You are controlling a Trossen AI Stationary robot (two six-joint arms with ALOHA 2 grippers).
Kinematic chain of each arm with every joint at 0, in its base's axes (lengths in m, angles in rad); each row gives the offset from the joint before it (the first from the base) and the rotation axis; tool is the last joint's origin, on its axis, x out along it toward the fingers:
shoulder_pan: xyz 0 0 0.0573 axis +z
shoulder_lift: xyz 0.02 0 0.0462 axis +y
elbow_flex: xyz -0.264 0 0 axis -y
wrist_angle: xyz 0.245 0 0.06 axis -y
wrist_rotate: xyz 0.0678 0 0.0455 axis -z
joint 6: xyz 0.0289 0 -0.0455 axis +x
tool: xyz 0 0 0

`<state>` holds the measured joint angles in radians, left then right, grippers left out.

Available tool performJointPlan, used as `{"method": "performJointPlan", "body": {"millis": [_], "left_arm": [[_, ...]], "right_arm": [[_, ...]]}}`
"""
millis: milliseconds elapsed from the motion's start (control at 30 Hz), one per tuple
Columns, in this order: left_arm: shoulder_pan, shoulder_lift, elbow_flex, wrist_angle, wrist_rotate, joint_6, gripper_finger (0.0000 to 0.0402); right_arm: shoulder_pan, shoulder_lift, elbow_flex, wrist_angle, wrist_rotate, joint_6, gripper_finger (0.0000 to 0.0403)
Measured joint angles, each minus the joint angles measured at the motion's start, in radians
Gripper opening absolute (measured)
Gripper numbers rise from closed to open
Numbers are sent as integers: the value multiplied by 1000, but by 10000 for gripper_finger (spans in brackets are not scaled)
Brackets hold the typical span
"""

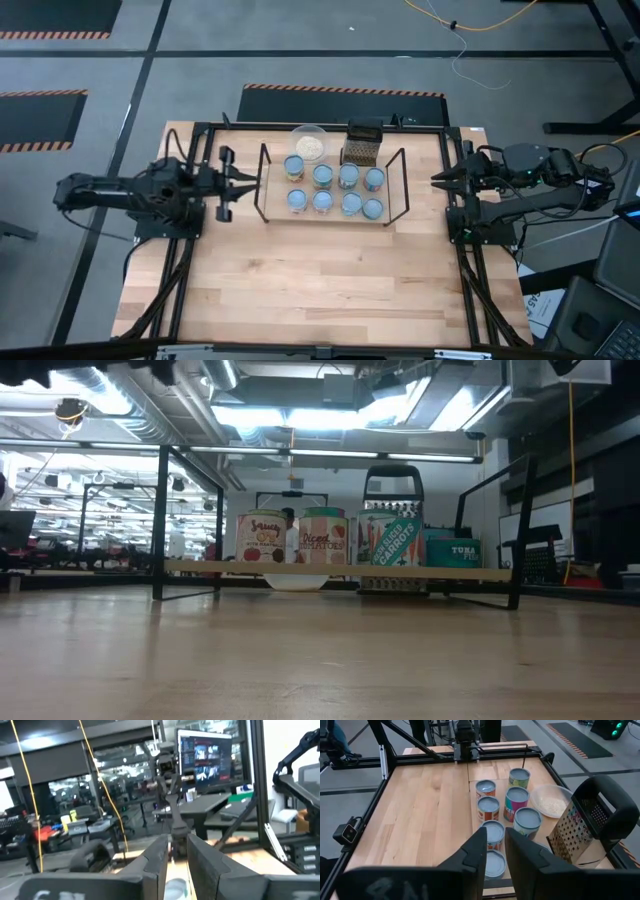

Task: Pick and place cans onto a shelf
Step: Return to Home Position

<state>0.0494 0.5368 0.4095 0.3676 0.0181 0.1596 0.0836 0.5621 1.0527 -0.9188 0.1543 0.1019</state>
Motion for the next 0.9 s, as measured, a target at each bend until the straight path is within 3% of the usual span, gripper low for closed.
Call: {"method": "performJointPlan", "body": {"millis": [500, 667, 900], "left_arm": [[9, -496, -5, -576, -57, -3, 66], [9, -534, -62, -624, -52, -35, 66], [9, -534, -186, -529, -53, -45, 66]], "right_arm": [[0, 0, 0, 0, 0, -1, 72], [0, 0, 0, 1, 0, -1, 72], [0, 0, 0, 1, 1, -3, 72]]}}
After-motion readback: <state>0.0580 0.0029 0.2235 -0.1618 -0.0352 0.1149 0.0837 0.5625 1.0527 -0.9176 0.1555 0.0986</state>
